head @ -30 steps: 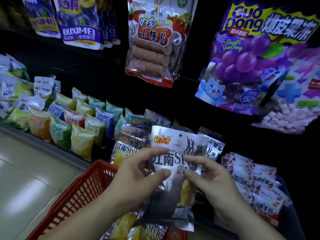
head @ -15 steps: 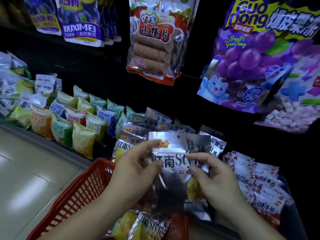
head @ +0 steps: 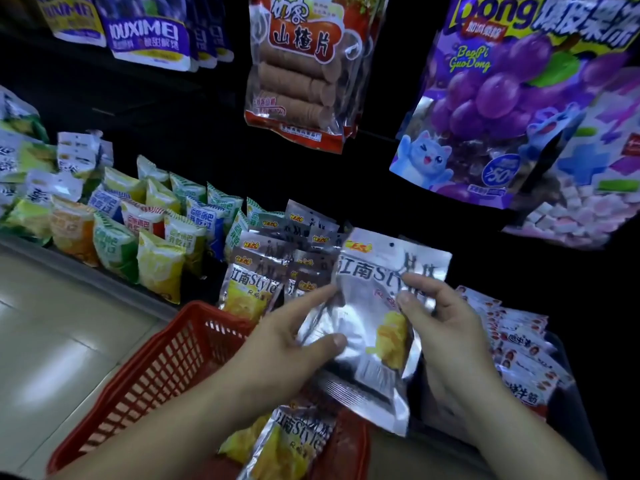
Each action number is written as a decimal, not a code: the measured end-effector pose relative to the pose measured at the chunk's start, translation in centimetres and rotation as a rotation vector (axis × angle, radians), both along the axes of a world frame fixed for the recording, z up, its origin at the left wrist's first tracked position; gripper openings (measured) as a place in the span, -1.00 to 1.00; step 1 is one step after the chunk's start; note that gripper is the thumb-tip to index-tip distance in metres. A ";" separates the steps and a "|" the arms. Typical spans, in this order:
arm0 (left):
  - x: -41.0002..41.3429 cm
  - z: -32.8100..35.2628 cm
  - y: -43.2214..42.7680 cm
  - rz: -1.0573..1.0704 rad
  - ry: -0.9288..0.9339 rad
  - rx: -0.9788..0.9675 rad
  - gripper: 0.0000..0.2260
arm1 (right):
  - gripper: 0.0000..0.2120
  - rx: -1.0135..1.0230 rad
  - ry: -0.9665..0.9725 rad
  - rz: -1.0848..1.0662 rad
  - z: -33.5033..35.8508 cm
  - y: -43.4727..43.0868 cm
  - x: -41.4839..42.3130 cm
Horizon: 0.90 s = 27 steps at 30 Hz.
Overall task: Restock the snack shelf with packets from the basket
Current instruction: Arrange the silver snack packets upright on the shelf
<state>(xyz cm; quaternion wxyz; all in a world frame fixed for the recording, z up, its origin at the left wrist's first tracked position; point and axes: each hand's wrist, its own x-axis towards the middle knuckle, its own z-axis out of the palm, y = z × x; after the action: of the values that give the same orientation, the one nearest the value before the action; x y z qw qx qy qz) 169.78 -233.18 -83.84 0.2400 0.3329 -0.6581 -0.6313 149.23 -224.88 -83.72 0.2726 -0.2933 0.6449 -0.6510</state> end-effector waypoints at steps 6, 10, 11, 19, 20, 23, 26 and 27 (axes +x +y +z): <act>-0.2 0.0 -0.6 0.123 0.126 -0.014 -0.48 | -0.33 0.140 -0.058 0.493 0.0 0.8 -0.8; 0.5 -0.2 -1.3 -0.038 -0.096 -0.254 -0.38 | -0.41 0.164 -0.093 0.407 -0.4 0.9 -0.8; 0.8 -0.4 -1.8 -0.038 -0.219 -0.440 -0.40 | -0.41 0.168 -0.094 0.389 -0.4 0.9 -1.0; -0.5 0.0 1.2 0.072 -0.152 -0.692 -0.49 | -0.37 0.125 0.061 0.382 1.4 1.7 2.4; -0.9 0.3 1.5 0.072 -0.096 -0.546 -0.45 | -0.37 0.115 0.056 0.442 1.6 1.9 3.2; -1.9 -0.1 1.0 0.116 0.074 -0.190 -0.48 | -0.35 0.142 0.081 0.646 1.6 2.7 4.1; -1.8 -0.2 0.0 0.094 0.106 -0.071 -0.53 | -0.48 0.119 0.077 0.500 1.6 2.5 3.1; -1.8 -0.2 -0.2 0.074 0.110 -0.056 -0.55 | -0.52 0.107 0.122 0.340 1.5 2.1 2.2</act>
<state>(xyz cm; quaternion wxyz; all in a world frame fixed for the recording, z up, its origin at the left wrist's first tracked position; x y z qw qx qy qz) 167.99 -233.33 -83.99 0.3079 0.3149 -0.6486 -0.6208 151.42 -222.75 -82.19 0.3543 -0.4222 0.6349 -0.5414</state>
